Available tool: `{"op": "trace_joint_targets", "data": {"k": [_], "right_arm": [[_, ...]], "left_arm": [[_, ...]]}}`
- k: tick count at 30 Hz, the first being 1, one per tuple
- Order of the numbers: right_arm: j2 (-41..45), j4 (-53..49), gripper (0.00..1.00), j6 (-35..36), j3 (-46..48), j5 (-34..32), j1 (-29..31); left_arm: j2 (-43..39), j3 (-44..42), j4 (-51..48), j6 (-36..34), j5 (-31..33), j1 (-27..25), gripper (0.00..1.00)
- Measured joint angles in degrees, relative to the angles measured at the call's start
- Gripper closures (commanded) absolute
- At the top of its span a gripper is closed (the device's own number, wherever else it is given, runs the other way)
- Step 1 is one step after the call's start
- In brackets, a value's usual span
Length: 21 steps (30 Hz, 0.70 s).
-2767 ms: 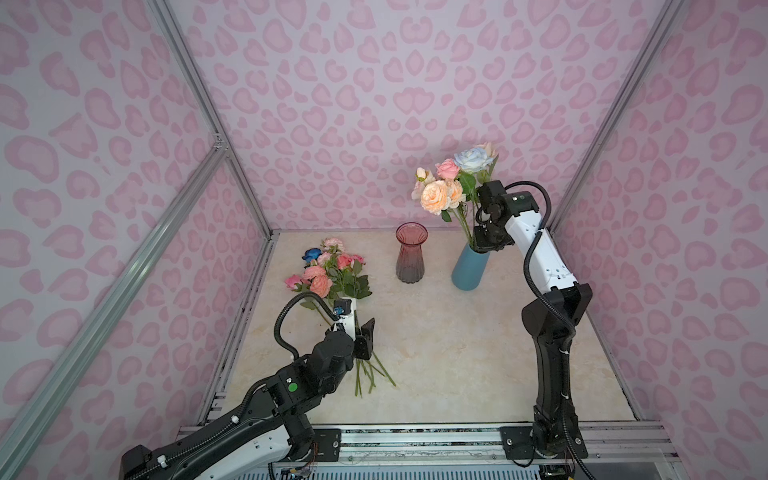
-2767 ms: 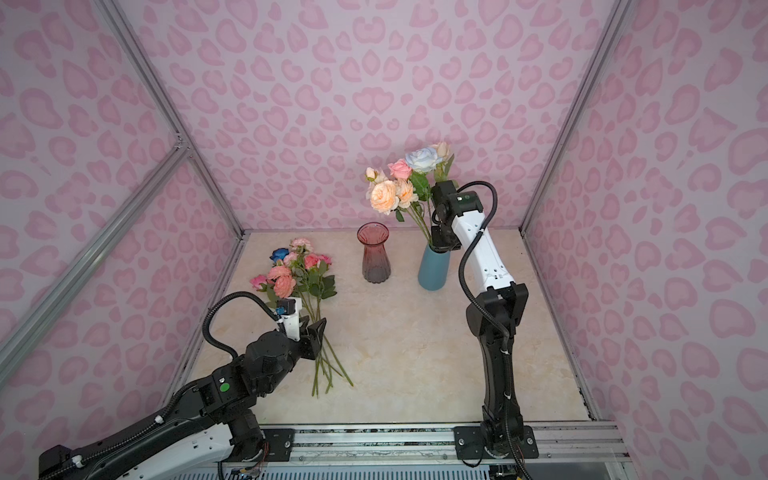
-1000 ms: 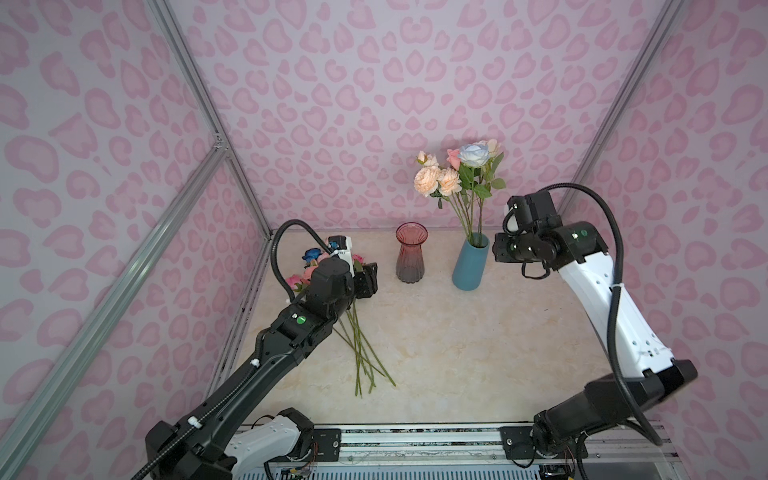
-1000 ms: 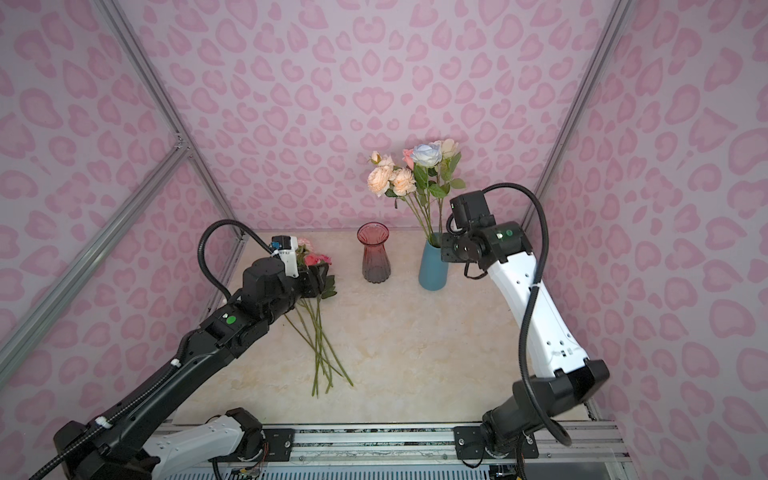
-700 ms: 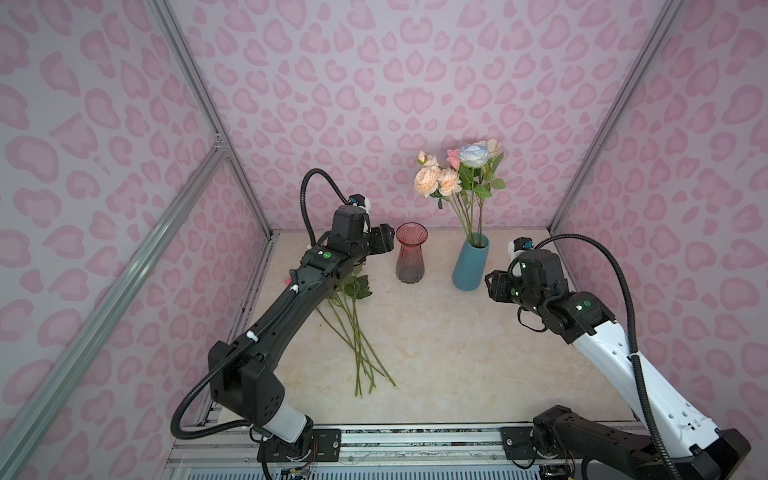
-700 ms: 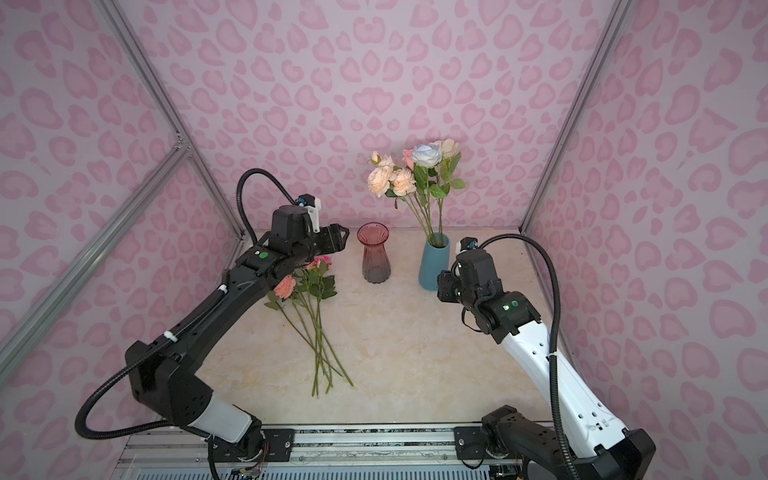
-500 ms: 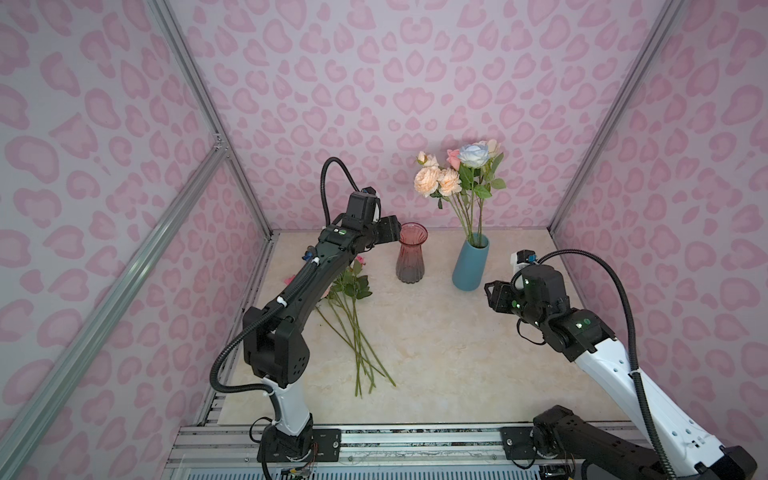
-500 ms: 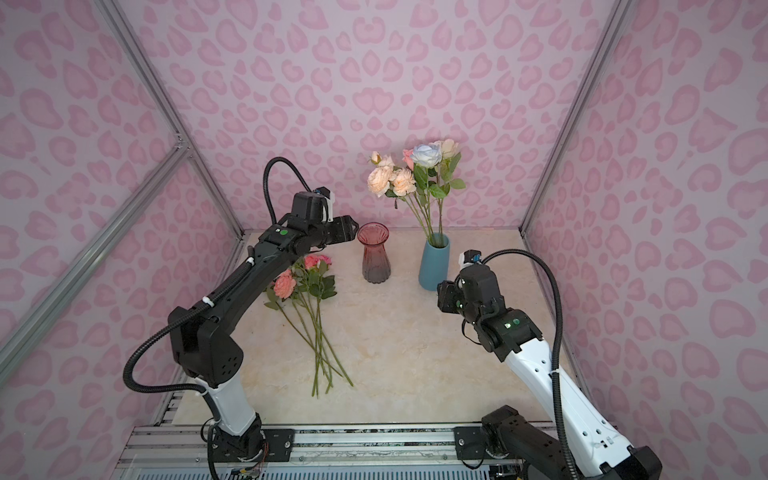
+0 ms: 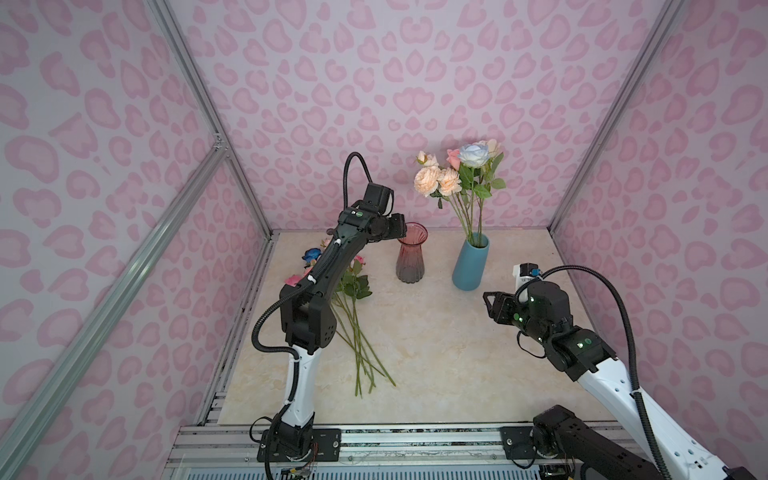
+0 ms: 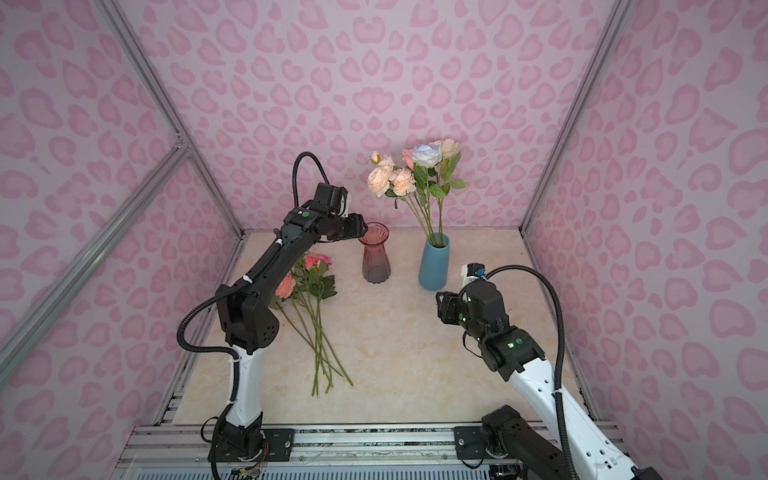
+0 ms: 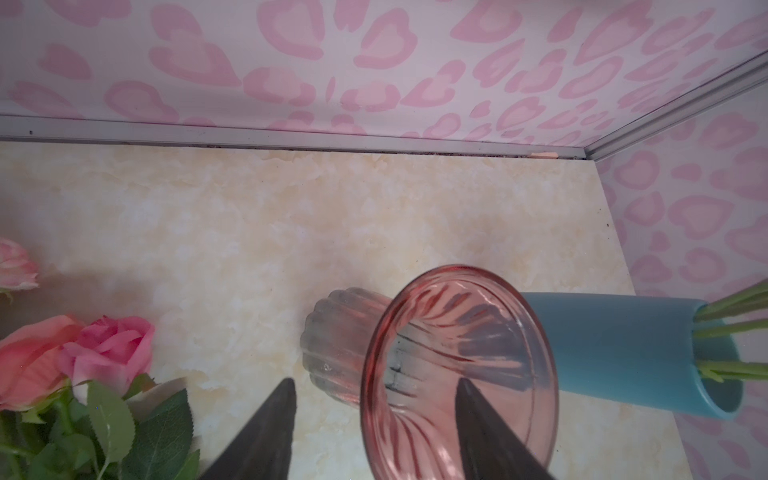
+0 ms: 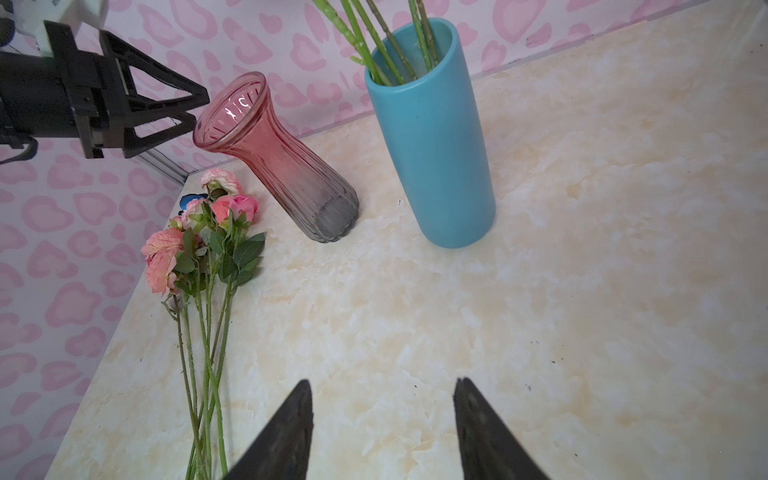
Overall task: Arrange the flowers into the vase
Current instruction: 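Grasp the rim of the pink glass vase with the left gripper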
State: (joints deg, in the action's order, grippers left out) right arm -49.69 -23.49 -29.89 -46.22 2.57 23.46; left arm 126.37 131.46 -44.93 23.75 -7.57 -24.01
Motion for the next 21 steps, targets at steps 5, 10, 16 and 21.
{"op": "trace_joint_targets", "data": {"k": [5,10,16,21], "right_arm": [[0.9,0.0,0.44,-0.1,0.9,0.0,-0.5],[1.5,-0.1,0.44,-0.1,2.1,0.0,-0.7],[2.7,-0.6,0.44,-0.1,2.4,-1.0,-0.8],[3.5,-1.2,0.44,-0.1,3.4,-1.0,-1.4]], "left_arm": [[1.1,0.1,-1.7,-0.5,-1.3,0.0,0.43],[2.0,0.1,-1.7,-1.2,-2.4,0.0,0.44],[2.6,0.1,-1.4,-1.2,-4.0,0.0,0.49],[2.8,0.1,-1.2,-1.2,-4.7,0.0,0.53]]}}
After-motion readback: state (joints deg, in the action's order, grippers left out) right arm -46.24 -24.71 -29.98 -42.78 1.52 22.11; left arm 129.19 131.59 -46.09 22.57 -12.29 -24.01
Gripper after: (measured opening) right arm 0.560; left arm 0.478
